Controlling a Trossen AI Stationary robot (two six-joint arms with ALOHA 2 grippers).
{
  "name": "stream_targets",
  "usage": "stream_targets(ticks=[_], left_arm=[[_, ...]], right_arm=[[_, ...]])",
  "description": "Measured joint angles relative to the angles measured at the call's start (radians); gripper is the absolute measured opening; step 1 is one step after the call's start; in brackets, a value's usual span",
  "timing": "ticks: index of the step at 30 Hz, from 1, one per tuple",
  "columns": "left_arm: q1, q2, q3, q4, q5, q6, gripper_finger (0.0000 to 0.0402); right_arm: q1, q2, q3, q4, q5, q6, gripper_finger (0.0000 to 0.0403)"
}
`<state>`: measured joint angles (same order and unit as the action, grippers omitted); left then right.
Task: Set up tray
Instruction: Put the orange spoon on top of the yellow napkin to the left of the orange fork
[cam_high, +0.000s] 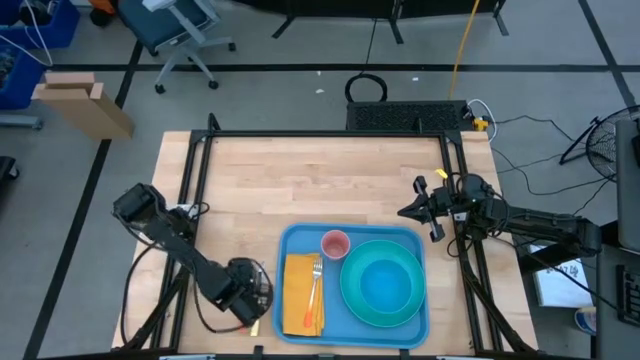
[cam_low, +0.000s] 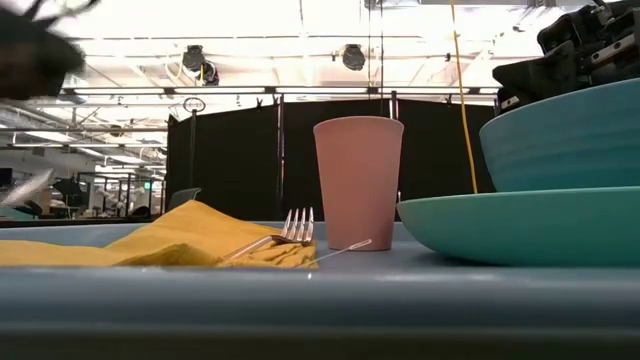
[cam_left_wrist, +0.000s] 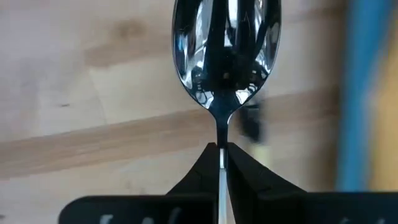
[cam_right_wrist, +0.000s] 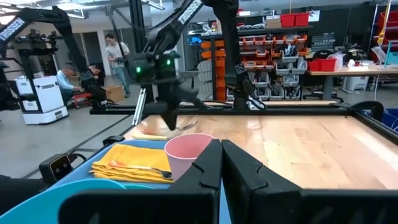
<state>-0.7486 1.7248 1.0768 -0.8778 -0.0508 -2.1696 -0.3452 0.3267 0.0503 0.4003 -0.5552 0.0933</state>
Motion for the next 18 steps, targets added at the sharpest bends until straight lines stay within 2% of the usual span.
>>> stream_targets(ticks=[8, 16, 18], left_arm=[[0.064, -0.070, 0.164, -0.124, -0.158, 0.045, 0.0012], [0.221, -0.014, 0.207, 0.086, -0.209, 0.338, 0.0008], [0.252, 0.010, 0.207, 0.140, -0.183, 0.387, 0.0009]], right_arm=[[0.000, 0.000, 0.000, 0.016, 0.000, 0.000, 0.0000], [0.000, 0.000, 0.000, 0.015, 0.000, 0.000, 0.0000], [0.000, 0.000, 0.000, 0.015, 0.000, 0.002, 0.0000]])
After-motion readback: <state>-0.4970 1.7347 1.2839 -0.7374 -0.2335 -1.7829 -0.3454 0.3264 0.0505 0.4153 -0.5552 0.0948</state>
